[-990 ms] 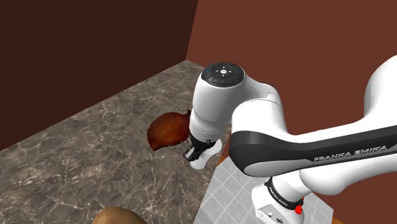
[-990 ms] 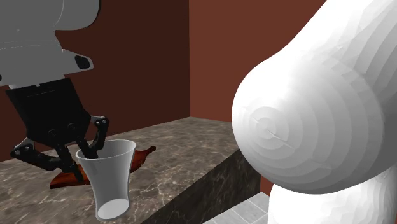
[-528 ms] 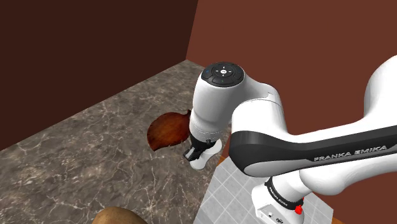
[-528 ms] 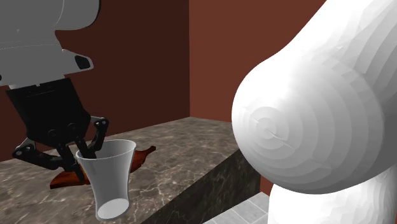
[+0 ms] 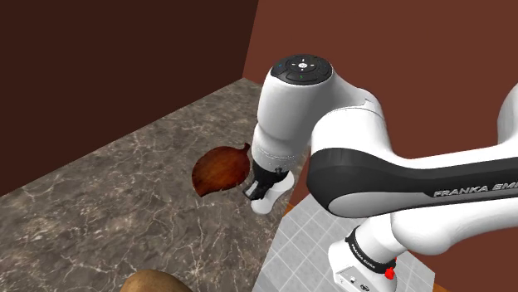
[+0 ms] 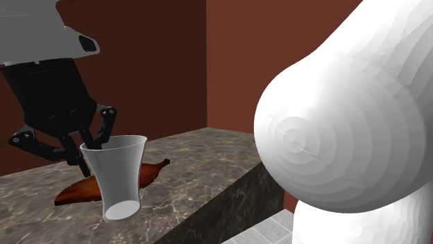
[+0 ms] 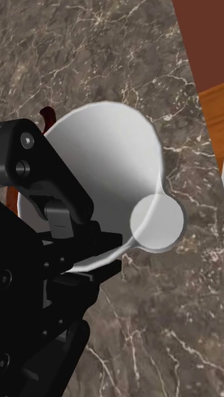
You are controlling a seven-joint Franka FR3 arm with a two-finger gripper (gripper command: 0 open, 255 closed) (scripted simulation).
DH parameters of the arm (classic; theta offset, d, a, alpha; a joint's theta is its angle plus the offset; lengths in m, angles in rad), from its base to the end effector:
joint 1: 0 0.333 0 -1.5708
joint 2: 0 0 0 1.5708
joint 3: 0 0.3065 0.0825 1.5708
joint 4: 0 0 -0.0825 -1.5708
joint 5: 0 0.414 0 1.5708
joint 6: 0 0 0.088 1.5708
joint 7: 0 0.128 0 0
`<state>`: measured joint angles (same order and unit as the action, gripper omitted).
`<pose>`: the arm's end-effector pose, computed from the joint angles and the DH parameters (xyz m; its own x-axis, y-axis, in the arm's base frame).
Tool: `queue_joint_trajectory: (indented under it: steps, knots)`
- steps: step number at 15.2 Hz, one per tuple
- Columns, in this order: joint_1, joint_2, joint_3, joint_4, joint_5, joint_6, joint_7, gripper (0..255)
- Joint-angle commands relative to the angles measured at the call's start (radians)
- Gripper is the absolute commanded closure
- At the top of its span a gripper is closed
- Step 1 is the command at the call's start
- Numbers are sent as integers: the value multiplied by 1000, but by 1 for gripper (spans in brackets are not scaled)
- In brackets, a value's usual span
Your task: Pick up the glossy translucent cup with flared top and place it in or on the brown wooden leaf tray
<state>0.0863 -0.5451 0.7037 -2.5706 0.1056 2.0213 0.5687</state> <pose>0.3017 0.2819 0.3521 0.9952 0.0813 0.0538 0.0644 -0.9629 0.2621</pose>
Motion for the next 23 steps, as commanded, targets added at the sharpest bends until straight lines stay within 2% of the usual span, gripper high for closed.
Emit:
queue_joint_trajectory:
  steps: [1,12,18,23]
  knots:
    - [3,-14,-12,19,1,-32,-9,255]
    - [10,-64,-62,119,-6,-178,-45,255]
    - [-111,121,-69,275,-120,-151,-81,255]
    - [-189,291,-63,437,-223,-160,-88,255]
